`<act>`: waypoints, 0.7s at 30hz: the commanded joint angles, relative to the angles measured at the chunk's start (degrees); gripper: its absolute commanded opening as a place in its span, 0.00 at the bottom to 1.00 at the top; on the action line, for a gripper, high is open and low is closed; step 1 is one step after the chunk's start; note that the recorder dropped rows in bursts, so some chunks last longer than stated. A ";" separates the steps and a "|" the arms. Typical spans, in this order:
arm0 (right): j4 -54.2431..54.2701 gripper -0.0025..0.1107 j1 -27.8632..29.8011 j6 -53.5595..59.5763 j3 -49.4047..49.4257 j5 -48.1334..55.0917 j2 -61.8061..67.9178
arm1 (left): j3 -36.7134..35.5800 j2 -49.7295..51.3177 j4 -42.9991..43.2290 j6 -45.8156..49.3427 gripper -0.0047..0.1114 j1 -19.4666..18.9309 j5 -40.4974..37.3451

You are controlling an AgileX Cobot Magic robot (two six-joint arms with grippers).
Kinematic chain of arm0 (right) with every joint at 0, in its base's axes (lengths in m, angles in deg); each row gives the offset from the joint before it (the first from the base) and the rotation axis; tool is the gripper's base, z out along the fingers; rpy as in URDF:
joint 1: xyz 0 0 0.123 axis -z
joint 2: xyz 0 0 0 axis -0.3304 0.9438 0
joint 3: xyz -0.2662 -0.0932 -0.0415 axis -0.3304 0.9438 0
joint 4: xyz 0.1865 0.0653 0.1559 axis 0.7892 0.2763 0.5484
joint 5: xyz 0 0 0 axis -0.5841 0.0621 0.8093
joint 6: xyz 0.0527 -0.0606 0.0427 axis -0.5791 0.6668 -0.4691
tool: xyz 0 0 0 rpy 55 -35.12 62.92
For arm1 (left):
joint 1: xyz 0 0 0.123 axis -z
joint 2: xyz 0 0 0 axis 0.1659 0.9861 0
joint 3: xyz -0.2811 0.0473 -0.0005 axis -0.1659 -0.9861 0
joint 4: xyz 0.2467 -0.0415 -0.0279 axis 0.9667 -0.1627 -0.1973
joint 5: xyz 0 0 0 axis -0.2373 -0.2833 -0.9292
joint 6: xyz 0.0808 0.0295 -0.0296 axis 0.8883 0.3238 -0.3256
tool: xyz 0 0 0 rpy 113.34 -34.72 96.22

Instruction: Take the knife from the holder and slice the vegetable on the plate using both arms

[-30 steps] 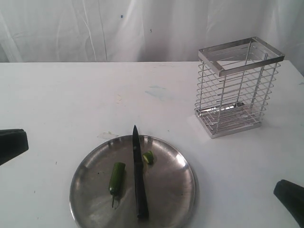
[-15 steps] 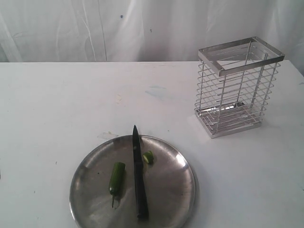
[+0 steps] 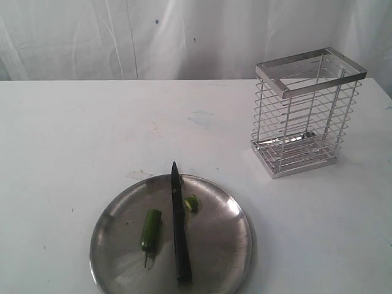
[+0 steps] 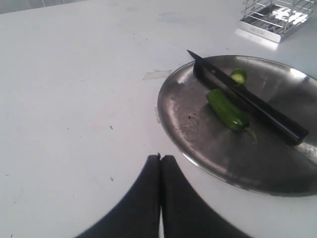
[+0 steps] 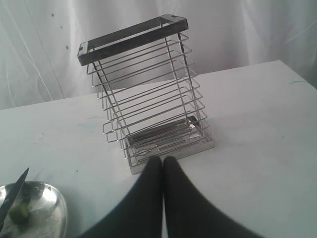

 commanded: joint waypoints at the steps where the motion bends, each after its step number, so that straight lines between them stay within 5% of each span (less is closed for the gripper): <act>1: 0.05 0.02 0.30 0.19 0.39 -0.15 -0.31 | -0.77 -0.27 1.52 -2.54 0.04 0.13 3.01; 21: -9.98 0.02 0.30 0.19 0.39 -1.17 -0.31 | -0.77 -0.27 1.52 -2.43 0.04 -1.96 1.47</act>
